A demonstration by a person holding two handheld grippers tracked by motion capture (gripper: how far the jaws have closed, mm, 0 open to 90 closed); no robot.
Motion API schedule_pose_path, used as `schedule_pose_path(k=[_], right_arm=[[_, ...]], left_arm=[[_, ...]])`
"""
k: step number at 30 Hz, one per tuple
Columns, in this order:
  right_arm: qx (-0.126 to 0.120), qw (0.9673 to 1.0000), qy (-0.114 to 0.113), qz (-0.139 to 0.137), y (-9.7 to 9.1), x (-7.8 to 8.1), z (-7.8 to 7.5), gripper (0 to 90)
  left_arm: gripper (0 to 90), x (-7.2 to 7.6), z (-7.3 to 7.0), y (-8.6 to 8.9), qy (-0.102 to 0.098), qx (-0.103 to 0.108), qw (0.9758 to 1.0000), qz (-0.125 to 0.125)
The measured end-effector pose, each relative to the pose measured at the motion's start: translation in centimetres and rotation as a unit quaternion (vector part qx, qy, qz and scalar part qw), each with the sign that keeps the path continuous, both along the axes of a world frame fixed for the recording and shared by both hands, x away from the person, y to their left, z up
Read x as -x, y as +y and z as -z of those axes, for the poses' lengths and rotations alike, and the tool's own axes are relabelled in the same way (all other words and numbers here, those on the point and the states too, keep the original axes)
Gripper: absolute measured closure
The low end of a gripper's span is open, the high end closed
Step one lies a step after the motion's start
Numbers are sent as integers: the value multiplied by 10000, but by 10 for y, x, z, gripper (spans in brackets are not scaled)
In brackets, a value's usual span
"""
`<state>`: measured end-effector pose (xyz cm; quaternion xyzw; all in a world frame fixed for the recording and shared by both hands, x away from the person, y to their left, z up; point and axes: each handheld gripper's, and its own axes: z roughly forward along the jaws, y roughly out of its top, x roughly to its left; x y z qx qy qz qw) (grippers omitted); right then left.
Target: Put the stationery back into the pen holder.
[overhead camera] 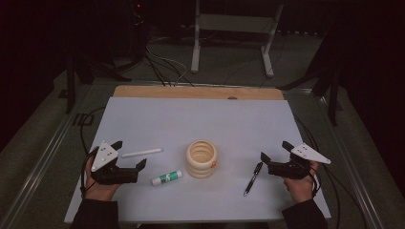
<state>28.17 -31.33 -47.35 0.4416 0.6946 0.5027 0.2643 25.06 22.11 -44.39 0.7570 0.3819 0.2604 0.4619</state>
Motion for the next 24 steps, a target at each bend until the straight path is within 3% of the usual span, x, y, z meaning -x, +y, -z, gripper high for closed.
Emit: schedule_pose_path(k=[13,24], right_arm=[[-73,9999,-51,47,-2,1,-1,4],[-97,9999,-24,50,-2,0,0,4]], left_arm=[[2,-3,25,-28,388,-395,9974,463],[3,-10,42,-38,775,-494,9938,627]])
